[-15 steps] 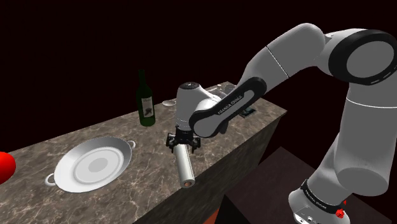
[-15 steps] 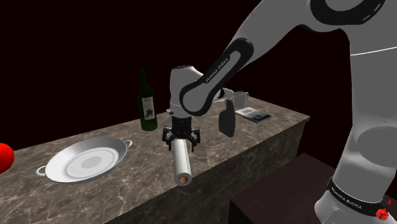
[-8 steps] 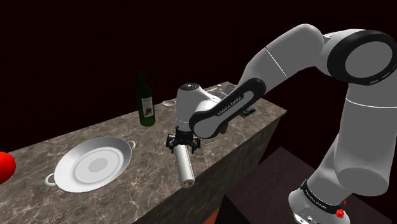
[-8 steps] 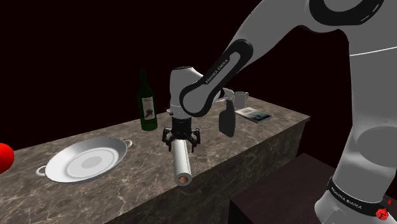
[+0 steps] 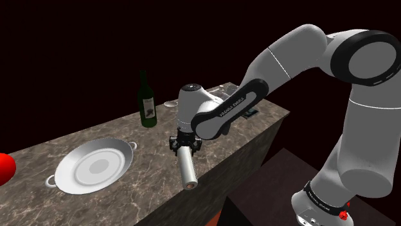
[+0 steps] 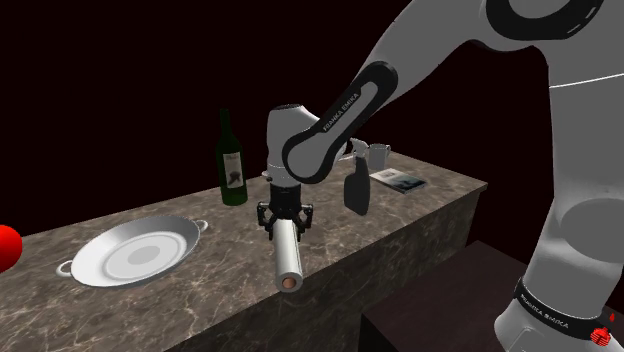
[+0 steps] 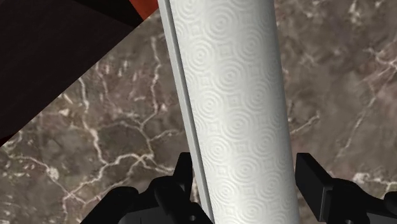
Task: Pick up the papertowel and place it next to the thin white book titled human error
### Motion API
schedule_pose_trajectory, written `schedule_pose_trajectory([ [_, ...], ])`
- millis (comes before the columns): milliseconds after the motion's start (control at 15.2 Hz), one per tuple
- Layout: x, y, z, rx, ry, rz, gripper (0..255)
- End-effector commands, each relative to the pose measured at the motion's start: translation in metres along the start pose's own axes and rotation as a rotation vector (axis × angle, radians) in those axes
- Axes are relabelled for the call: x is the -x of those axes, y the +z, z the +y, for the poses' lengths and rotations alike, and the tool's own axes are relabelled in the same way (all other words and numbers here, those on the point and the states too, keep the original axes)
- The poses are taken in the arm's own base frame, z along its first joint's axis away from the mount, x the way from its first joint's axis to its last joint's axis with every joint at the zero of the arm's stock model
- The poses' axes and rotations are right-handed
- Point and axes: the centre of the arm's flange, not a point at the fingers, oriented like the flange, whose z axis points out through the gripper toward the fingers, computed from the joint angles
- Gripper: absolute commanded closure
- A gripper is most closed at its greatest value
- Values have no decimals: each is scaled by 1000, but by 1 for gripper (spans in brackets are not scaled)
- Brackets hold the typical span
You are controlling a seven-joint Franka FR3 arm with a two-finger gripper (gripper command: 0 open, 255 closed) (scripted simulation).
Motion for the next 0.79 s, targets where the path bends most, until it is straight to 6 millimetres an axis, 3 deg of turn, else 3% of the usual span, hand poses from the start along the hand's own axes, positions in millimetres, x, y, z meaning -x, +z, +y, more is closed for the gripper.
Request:
schedule_pose_trajectory([
  [0,0,0,0,0,0,0,255],
  [726,1,-53,-3,0,0,0,255],
])
